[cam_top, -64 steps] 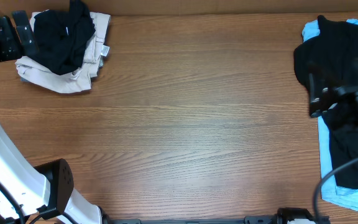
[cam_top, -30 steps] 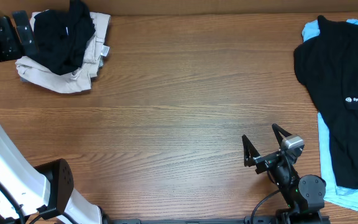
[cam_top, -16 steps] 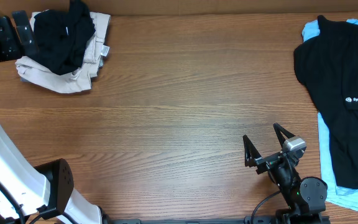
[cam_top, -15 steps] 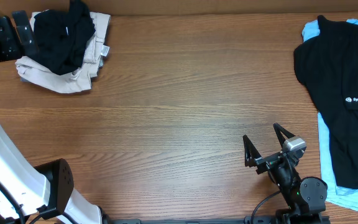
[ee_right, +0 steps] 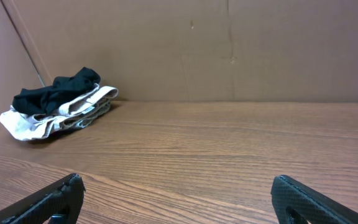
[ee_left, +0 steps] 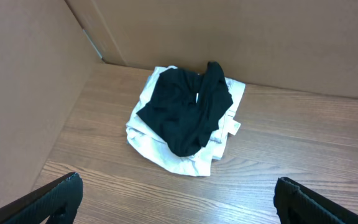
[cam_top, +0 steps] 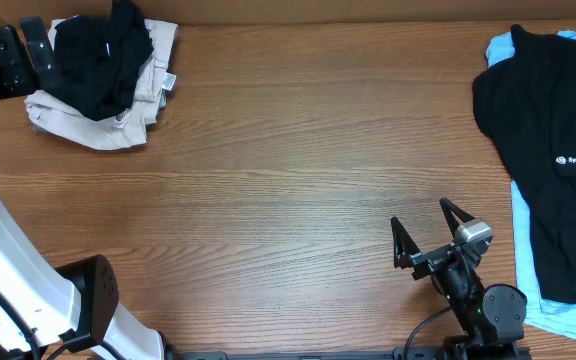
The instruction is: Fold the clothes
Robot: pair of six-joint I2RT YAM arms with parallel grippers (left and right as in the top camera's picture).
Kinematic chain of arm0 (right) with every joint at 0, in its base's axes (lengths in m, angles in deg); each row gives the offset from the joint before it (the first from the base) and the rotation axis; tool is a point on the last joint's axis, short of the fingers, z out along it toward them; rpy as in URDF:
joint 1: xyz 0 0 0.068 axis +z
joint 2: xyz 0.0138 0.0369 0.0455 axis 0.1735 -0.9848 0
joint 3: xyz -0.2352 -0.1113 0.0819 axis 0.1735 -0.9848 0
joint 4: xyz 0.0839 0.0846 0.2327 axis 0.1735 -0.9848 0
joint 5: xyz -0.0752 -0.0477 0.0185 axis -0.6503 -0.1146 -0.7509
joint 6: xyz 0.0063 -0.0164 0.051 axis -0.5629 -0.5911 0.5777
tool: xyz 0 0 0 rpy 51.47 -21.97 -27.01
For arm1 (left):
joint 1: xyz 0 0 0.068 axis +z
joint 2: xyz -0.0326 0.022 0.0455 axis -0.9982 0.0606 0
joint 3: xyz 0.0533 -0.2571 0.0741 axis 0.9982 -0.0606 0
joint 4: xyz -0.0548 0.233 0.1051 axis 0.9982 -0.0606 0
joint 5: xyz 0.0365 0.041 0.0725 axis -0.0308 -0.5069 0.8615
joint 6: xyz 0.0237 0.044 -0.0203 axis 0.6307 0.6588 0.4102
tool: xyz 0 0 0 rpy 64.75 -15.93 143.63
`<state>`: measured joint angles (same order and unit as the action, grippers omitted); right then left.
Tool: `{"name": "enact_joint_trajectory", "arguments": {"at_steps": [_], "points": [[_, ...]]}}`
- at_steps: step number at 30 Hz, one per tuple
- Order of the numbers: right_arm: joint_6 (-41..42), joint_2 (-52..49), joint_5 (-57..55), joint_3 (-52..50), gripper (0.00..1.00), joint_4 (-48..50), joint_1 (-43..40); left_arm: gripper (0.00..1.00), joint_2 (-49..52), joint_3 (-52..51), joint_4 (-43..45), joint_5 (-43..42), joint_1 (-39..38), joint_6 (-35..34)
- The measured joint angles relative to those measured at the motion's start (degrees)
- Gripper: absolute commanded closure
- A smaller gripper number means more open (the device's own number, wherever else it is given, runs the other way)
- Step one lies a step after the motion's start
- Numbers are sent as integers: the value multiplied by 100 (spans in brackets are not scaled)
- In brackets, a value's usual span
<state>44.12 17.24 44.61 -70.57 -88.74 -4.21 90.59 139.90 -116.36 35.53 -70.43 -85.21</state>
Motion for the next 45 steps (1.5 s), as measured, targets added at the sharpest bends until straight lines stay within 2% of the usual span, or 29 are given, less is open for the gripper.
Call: {"name": "enact_joint_trajectory", "arguments": {"at_steps": [10, 18, 28, 36, 41, 45], "points": [[0, 0, 4, 0, 0, 0, 0, 0, -74, -181, 7, 0, 0, 0], [0, 0, 2, 0, 0, -2, 0, 0, -1488, -2889, -24, 17, 0, 0], [4, 0, 0, 0, 0, -2, 0, 0, -2909, -3659, 24, 20, 0, 0], [0, 0, 2, 0, 0, -2, 0, 0, -4732, -6349, 39, 138, 0, 0], [2, 0, 4, 0, 0, 0, -2, 0, -5731, -8338, 1460, 55, 0, -2], [4, 0, 2, 0, 0, -4, 0, 0, -6699, -10124, 3401, -623, -42, -2]]}}
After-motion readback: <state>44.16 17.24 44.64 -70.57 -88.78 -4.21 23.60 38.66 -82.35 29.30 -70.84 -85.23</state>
